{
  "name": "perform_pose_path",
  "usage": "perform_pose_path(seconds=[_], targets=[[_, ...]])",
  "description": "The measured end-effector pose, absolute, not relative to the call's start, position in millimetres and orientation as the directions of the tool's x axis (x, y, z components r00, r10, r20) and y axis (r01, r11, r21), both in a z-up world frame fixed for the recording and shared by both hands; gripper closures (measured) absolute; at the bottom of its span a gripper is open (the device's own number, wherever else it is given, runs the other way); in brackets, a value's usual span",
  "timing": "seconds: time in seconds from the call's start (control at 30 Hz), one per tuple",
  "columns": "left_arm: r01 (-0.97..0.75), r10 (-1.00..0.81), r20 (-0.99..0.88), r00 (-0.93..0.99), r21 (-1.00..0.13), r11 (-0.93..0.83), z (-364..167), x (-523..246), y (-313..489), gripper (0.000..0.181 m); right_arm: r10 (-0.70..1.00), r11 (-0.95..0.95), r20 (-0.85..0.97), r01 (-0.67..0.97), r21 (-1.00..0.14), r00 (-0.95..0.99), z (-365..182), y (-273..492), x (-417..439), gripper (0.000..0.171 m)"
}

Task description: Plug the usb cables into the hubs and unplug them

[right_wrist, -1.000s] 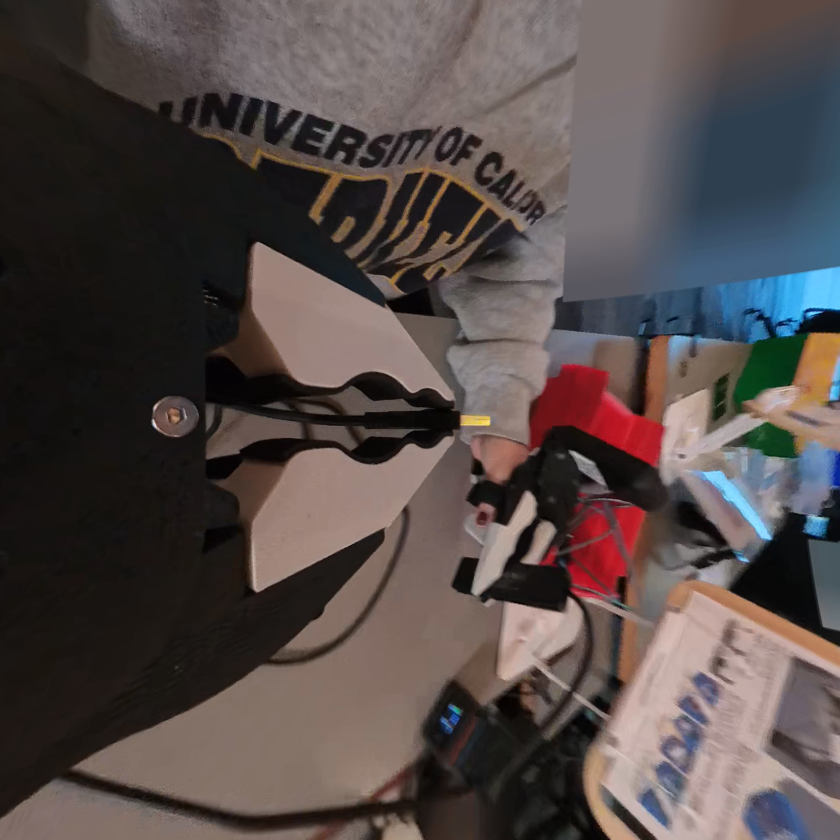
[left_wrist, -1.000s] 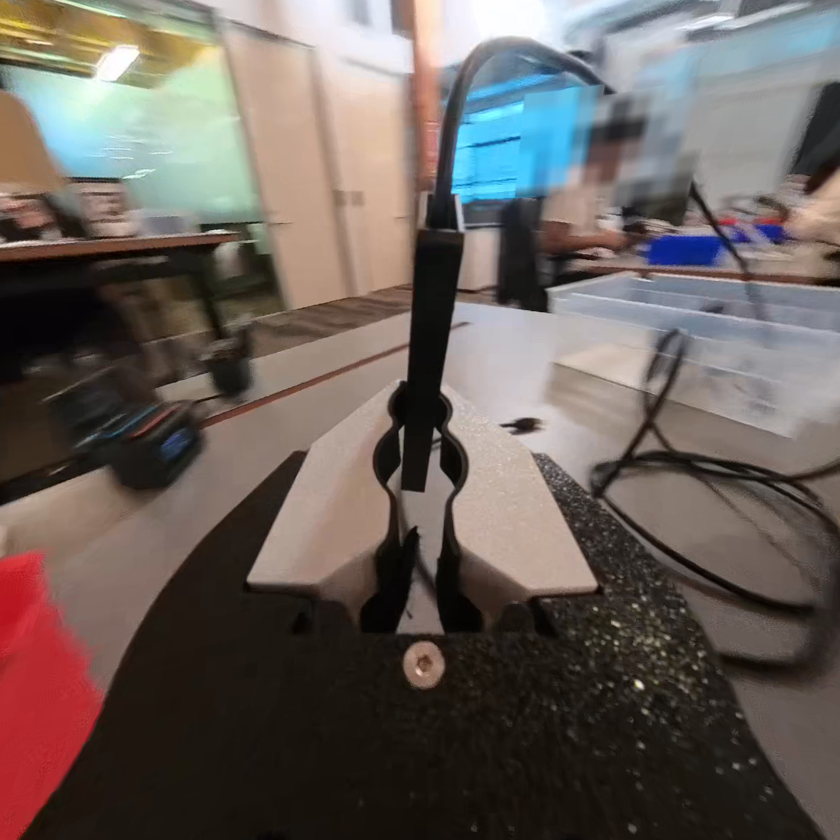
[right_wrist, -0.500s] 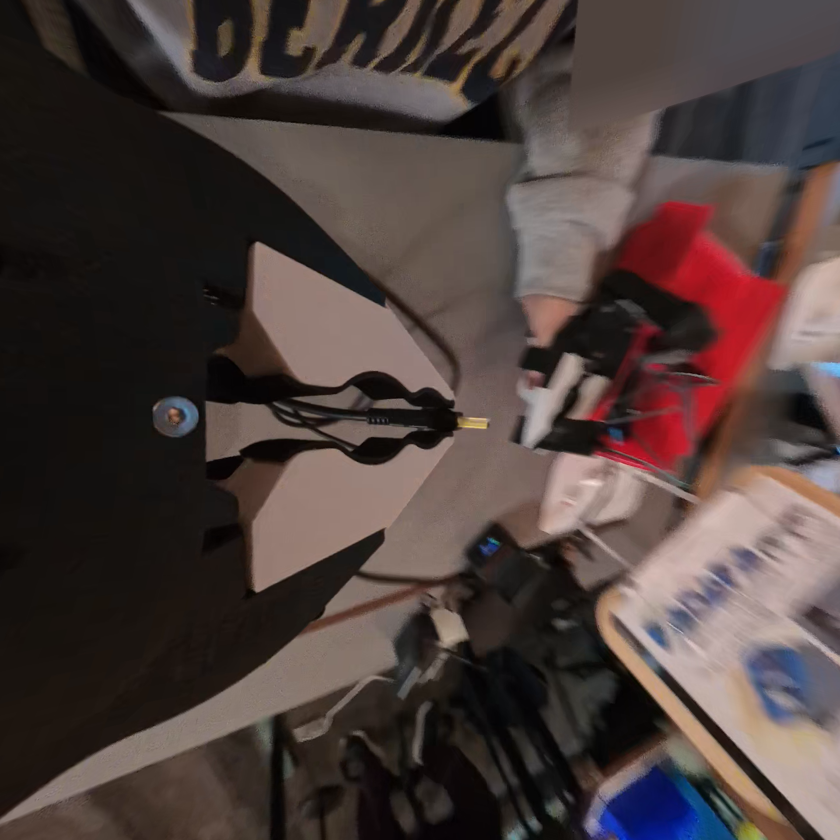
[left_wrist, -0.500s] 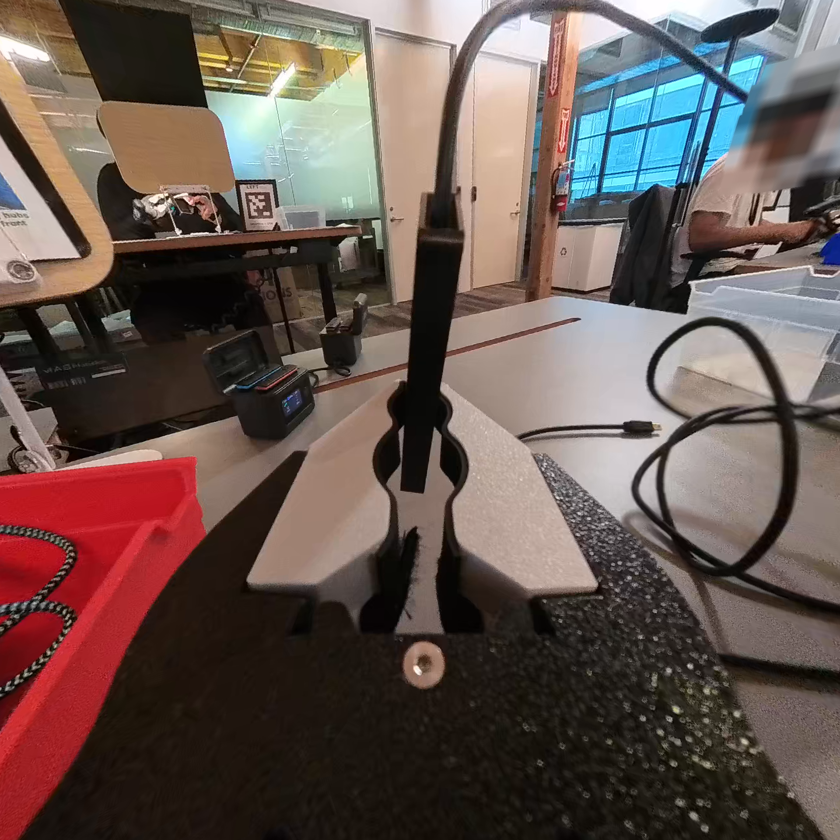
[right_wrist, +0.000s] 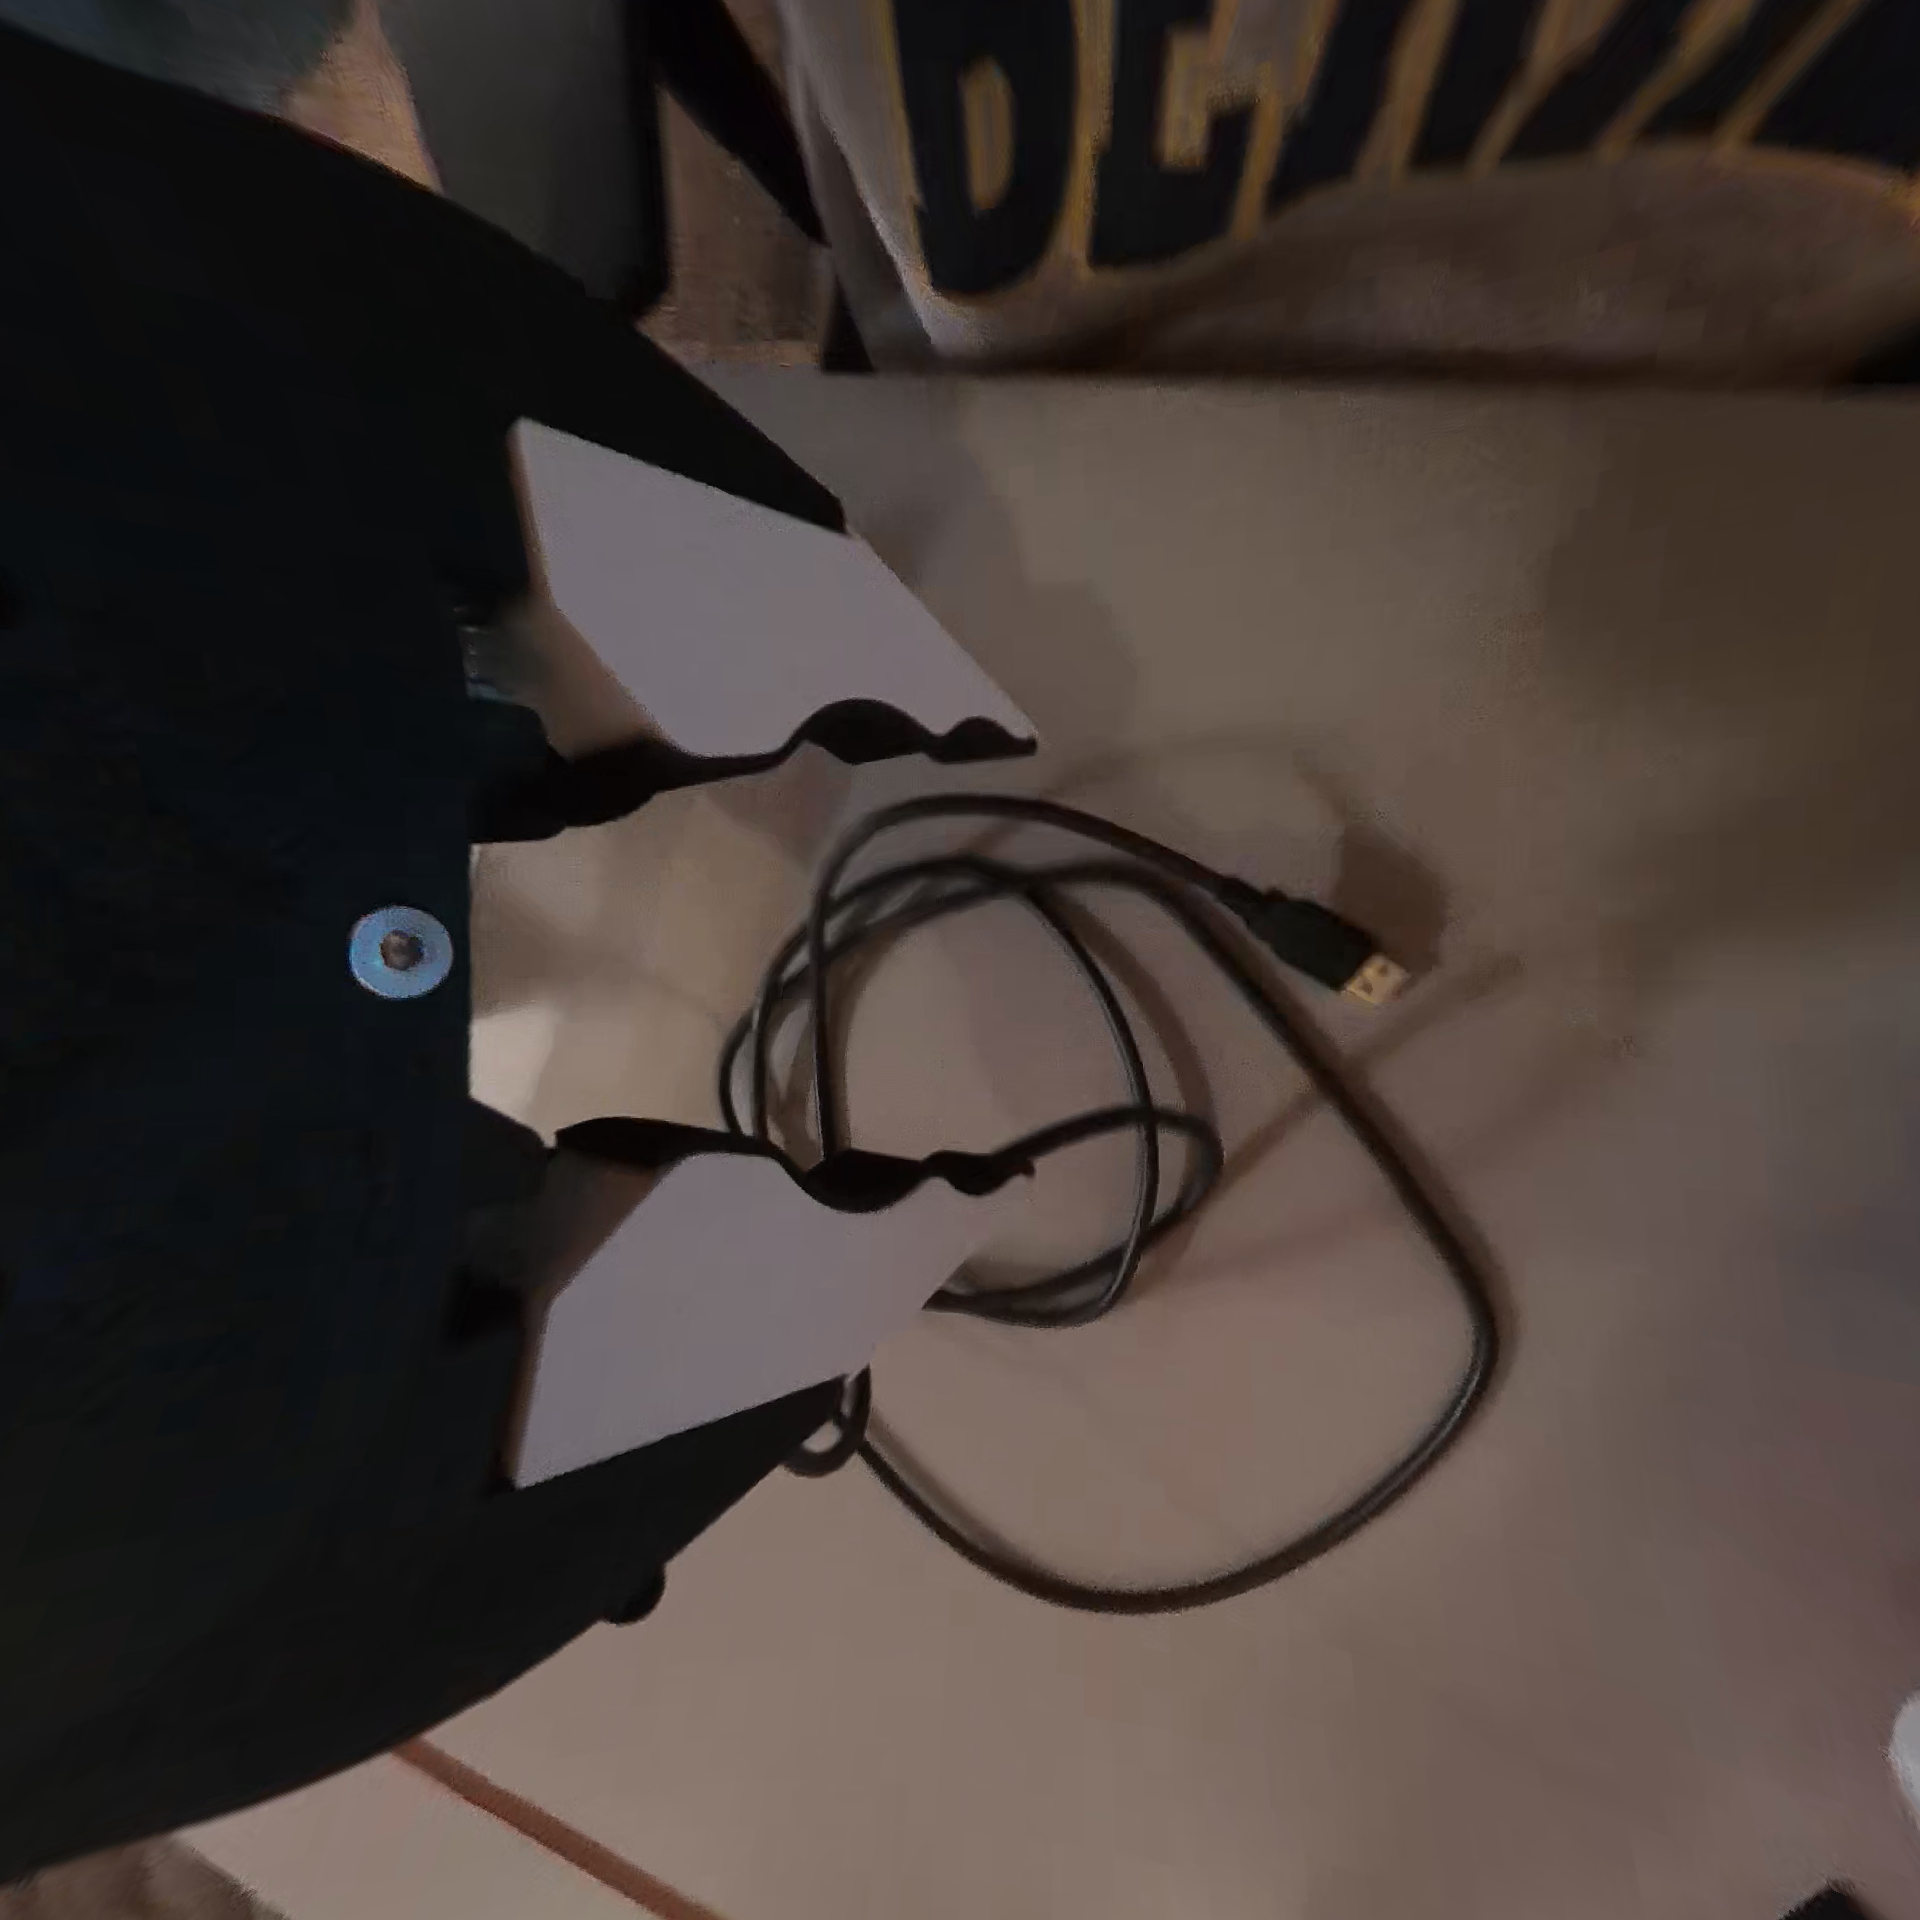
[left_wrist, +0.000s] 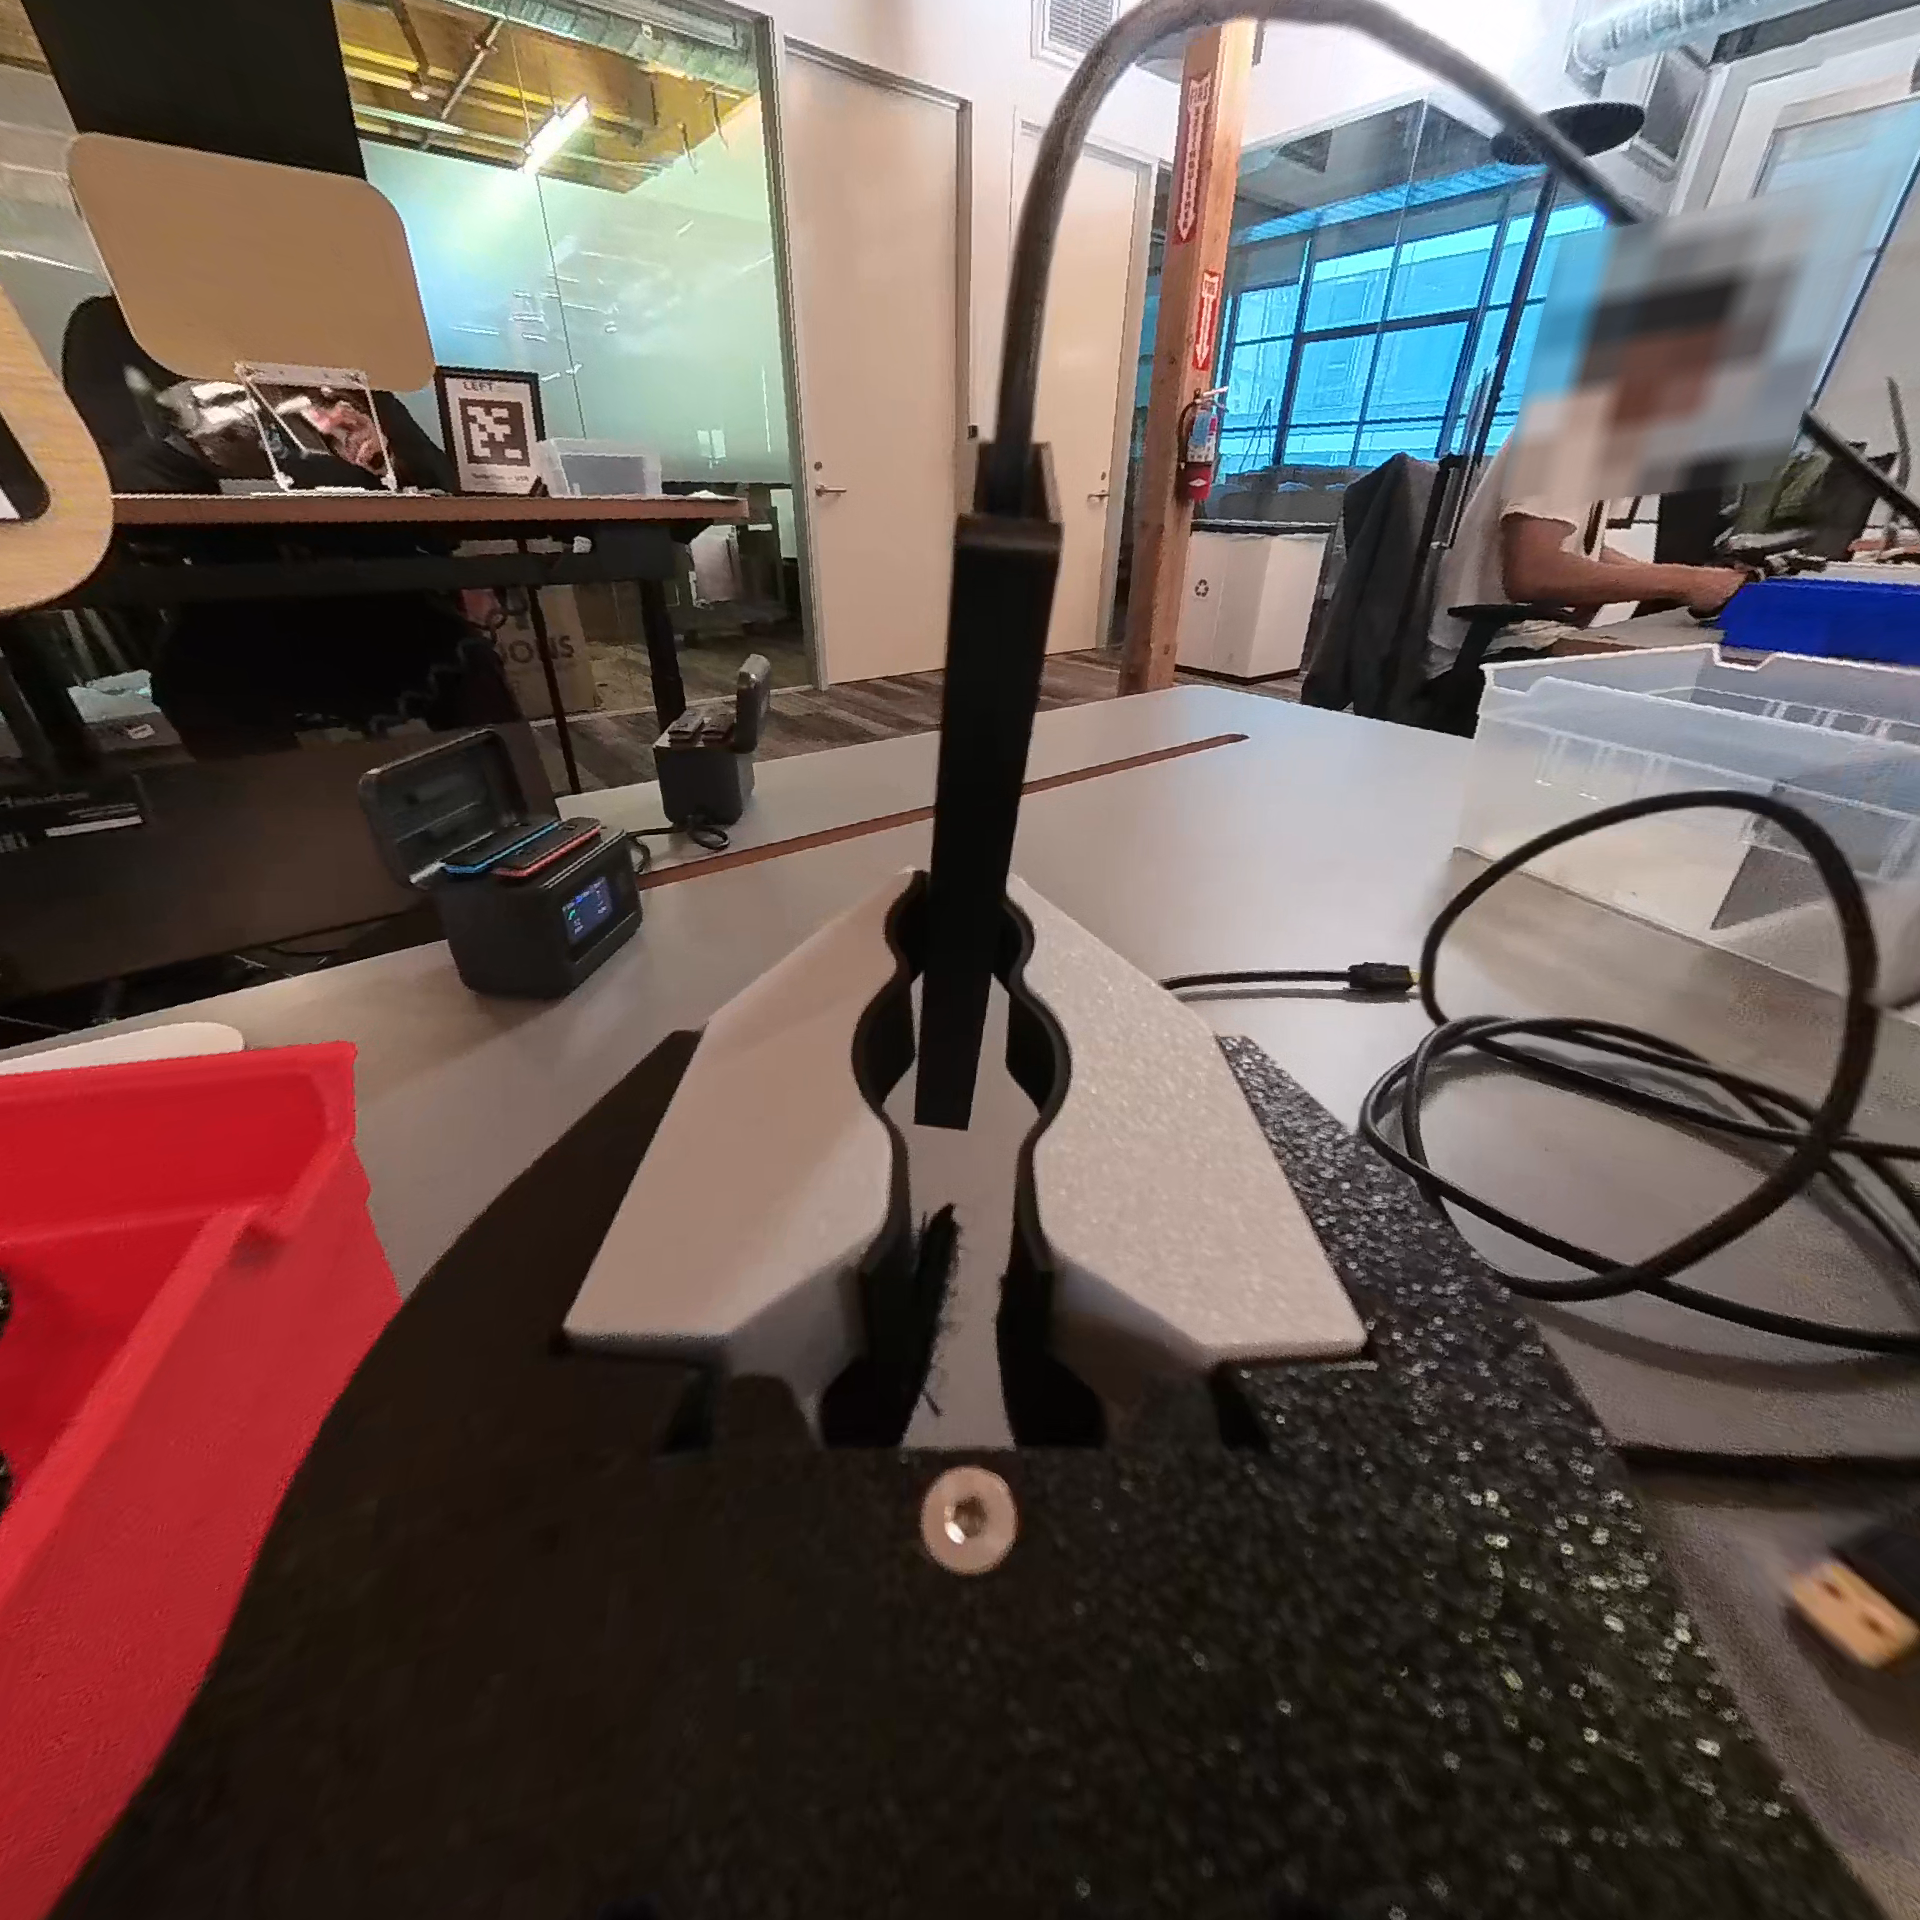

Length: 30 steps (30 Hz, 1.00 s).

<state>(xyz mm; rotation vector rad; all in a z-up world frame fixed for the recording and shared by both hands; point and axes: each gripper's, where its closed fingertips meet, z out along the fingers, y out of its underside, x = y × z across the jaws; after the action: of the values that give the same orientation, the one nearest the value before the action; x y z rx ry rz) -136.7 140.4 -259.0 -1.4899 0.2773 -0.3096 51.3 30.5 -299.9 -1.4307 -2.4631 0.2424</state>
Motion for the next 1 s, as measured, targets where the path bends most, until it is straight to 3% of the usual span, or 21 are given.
perform_pose_path(seconds=[0.03,0.13,0.27,0.4,0.57,0.73,0.87,1.0], targets=[[0.031,-0.371,0.008,0.929,-0.998,0.057,-258.7,-136.4,140.4,0.173,0.853,0.522,0.146,0.805,-0.284,-0.501,-293.9,23.0,55.3,0.096],[0.033,-0.379,0.009,0.925,-0.998,0.056,-257.8,-135.1,140.4,0.172,0.859,0.509,0.141,0.787,-0.35,-0.493,-275.0,15.7,54.1,0.079],[0.049,-0.402,0.03,0.915,-0.998,0.036,-260.2,-130.7,140.9,0.172,0.902,0.427,0.094,0.84,-0.335,-0.422,-299.4,27.7,53.4,0.029],[0.056,-0.421,0.043,0.906,-0.998,0.02,-262.6,-126.6,141.2,0.173,0.907,0.422,0.112,0.866,-0.269,-0.407,-343.2,42.7,51.0,0.019],[0.057,-0.429,0.049,0.902,-0.998,0.007,-264.8,-125.7,141.5,0.172,0.936,0.352,0.084,0.905,-0.24,-0.342,-363.3,56.5,48.3,0.055],[0.079,-0.435,0.072,0.898,-0.997,-0.001,-264.1,-126.5,141.3,0.173,0.943,0.33,0.009,0.929,-0.169,-0.334,-382.2,44.8,60.7,0.077],[0.079,-0.439,0.073,0.895,-0.997,-0.004,-264.8,-125.5,141.3,0.173,0.95,0.311,0.035,0.93,-0.196,-0.31,-377.9,45.4,59.1,0.123],[0.075,-0.445,0.073,0.892,-0.997,-0.014,-267.1,-123.8,141.7,0.172,0.957,0.291,0.046,0.932,-0.216,-0.288,-377.4,38.5,57.6,0.144]])
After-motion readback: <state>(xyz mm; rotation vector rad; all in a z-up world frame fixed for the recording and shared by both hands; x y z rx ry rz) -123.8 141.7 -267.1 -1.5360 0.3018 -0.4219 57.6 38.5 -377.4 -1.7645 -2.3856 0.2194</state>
